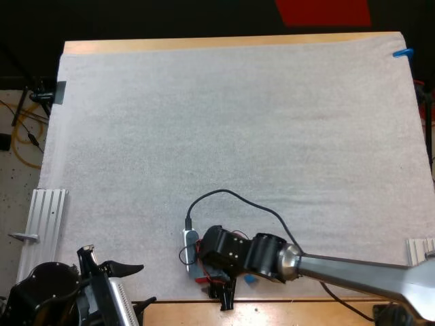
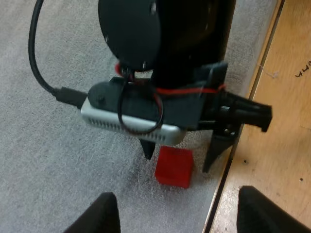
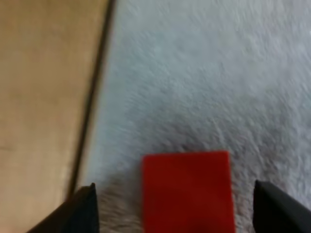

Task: Stack red cube on blue cube

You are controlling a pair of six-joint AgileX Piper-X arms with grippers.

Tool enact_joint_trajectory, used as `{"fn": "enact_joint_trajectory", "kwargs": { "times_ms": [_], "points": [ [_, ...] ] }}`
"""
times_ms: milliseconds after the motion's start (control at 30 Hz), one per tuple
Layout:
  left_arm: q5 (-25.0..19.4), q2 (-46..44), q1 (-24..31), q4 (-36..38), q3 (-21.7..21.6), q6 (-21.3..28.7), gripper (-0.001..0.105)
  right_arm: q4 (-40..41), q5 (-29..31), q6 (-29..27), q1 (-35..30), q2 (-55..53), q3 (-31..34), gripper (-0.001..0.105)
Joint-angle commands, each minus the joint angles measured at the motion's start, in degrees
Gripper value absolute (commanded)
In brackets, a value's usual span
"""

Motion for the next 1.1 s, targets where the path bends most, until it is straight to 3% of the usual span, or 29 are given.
{"fn": "enact_joint_trajectory", "kwargs": {
  "times_ms": [0,500,600,667,767,867,1067],
  "points": [
    [0.09,0.13,-0.39,0.48,-0.04,0.41,0.052,-0.61,0.48,-0.90,-0.03,0.60,-0.64,0.064],
    [0.09,0.13,-0.39,0.48,-0.04,0.41,0.052,-3.71,0.26,0.62,-0.03,4.79,-0.72,0.064],
    [0.09,0.13,-0.39,0.48,-0.04,0.41,0.052,-3.55,0.26,1.74,-0.03,5.39,-0.72,0.053],
    [0.09,0.13,-0.39,0.48,-0.04,0.41,0.052,-3.29,0.37,1.74,-0.03,5.41,-0.72,0.037],
    [0.09,0.13,-0.39,0.48,-0.04,0.41,0.052,-3.29,1.60,2.21,-0.03,4.90,-0.94,0.023],
    [0.09,0.13,-0.39,0.48,-0.04,0.41,0.052,-1.94,2.67,3.22,-0.03,3.49,-1.96,0.017],
    [0.09,0.13,-0.39,0.48,-0.04,0.41,0.052,2.17,4.60,3.23,-0.03,-2.36,-4.99,0.017]
  ]
}}
